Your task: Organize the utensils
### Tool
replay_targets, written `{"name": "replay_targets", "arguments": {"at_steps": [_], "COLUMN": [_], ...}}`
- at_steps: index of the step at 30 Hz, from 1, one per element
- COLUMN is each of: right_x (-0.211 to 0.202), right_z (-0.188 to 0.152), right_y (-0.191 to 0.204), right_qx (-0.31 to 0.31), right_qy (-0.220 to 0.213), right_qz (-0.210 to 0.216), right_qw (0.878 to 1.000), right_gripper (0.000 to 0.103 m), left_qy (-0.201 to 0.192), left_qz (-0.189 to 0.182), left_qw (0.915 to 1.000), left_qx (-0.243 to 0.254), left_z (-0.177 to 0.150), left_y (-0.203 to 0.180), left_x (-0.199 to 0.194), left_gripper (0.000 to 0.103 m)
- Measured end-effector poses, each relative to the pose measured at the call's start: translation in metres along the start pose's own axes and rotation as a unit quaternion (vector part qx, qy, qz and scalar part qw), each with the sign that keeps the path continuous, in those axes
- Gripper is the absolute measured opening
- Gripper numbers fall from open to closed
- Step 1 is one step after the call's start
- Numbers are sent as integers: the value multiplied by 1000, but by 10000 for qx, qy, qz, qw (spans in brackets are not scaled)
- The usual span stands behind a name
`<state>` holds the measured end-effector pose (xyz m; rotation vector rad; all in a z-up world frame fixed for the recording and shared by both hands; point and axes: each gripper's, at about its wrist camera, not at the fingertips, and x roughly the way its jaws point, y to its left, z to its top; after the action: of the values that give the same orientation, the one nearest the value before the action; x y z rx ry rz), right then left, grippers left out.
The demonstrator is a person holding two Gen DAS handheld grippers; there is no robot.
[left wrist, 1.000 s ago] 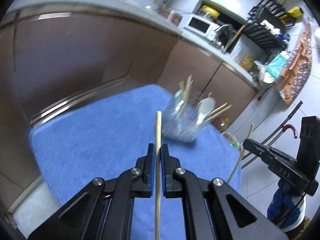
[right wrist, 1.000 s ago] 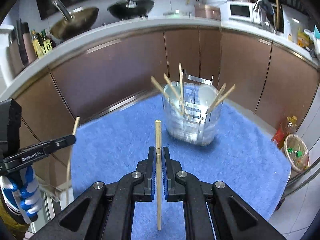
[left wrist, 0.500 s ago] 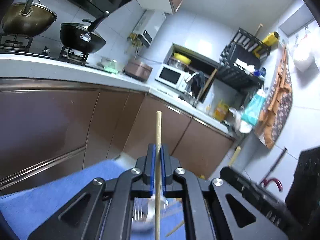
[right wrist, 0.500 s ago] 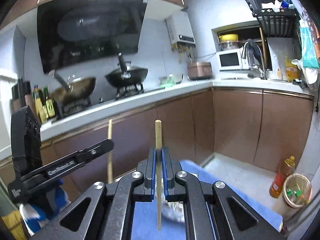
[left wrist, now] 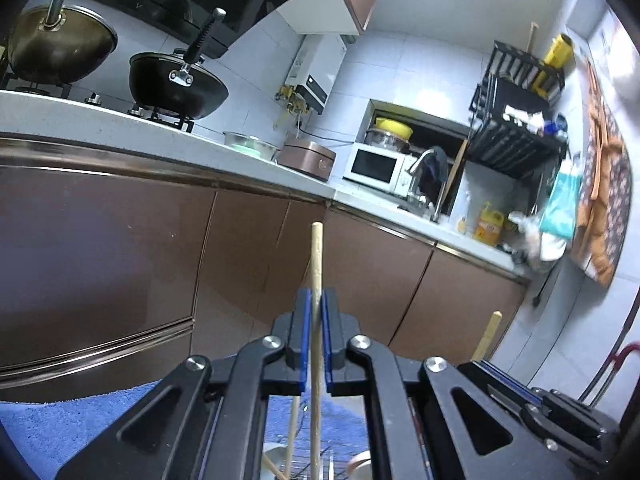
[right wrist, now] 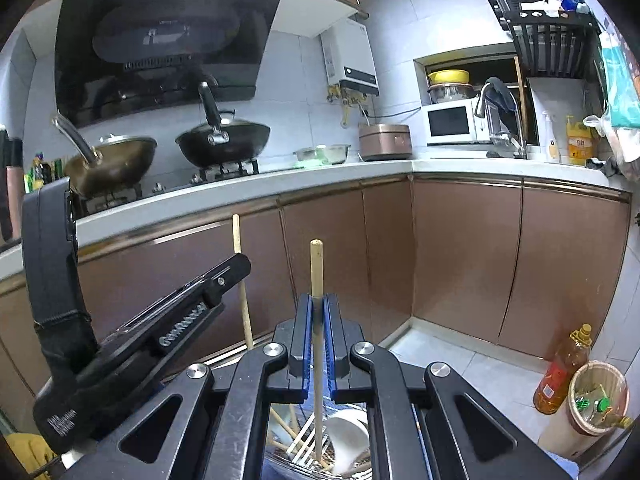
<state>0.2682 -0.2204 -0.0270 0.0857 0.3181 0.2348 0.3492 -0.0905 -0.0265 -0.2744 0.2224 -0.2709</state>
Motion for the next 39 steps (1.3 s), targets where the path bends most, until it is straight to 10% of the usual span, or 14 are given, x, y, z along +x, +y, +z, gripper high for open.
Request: {"name": "replay_targets", "arguments": {"at_steps": [20, 39], "right_x": [-66, -186], "right_z": [-20, -34], "right_y": [0, 35], "right_qx": [176, 306], "right_qy": [68, 200], "right_qz": [-361, -1068], "right_qw": [9992, 9936], "right_gripper": [39, 103], "left_qy": [355, 378], "left_qz": [341, 1074], "left_qw": [9967, 9834], "left_qx": [647, 1412], "left_z": [-11, -3], "left_y": [-7, -38], "left_x": [-85, -243], "left_gripper": [38, 60]}}
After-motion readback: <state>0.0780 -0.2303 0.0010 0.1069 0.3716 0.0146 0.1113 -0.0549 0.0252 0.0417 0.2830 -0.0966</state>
